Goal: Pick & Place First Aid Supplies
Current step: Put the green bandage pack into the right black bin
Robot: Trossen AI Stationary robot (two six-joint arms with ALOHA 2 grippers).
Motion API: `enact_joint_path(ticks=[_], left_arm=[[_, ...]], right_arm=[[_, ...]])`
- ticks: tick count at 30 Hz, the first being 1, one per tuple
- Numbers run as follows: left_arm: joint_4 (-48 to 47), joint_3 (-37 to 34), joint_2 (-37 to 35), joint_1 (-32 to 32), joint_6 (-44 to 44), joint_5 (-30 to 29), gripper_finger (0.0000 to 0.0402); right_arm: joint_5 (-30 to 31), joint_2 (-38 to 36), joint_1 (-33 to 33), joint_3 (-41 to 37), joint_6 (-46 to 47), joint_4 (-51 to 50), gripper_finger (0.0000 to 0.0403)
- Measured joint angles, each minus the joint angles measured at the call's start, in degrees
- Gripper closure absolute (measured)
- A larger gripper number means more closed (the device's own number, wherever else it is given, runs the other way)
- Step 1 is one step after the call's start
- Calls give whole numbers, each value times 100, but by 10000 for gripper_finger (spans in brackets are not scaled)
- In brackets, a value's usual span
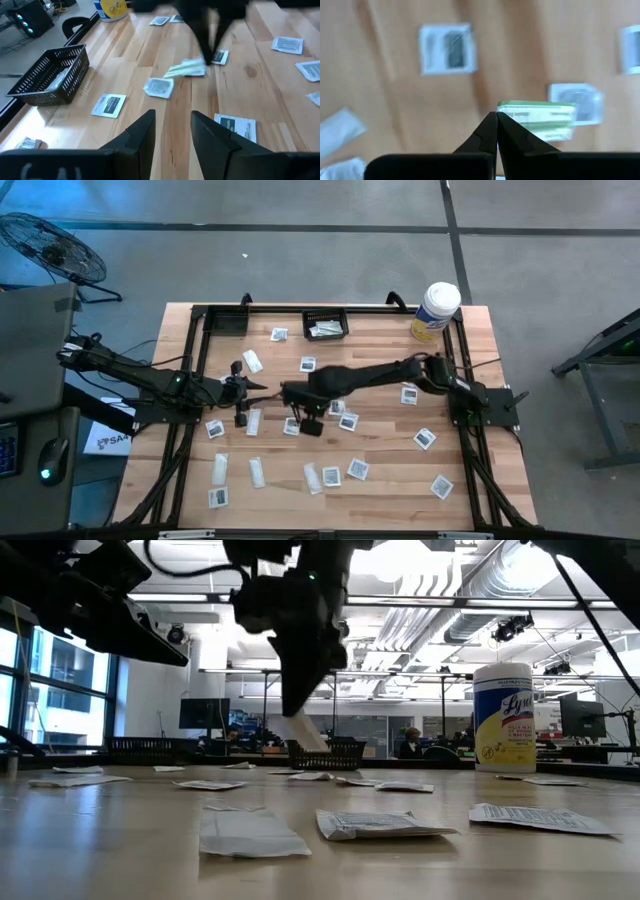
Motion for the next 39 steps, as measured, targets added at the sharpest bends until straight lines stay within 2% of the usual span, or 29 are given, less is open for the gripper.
enact_joint_path(ticks=[5,13,18,22,24,30,35,39], left_arm=[[-121,0,-1,0,0,2,280],[-253,0,-1,1,0,1,280],[-253,0,-1,-1,0,0,280],[-251,0,-1,0,0,0,280],[-251,0,-1,0,0,1,280],[-249,0,-1,-1,0,0,280],[-249,0,-1,0,0,4,280],[-255,0,-1,-1,0,9,280]], right_arm=[[462,-4,-319,482,274,-393,402],[560,-22,-817,752,348,-494,402],[1070,-22,-1462,759,488,-289,402],[1087,-22,-2120,733,560,81,401],[945,-24,-2464,603,557,389,402],[-12,-24,-3310,-217,774,1481,401],[-295,-24,-3540,-814,995,1971,391],[-461,-24,-3574,-937,970,2032,356]])
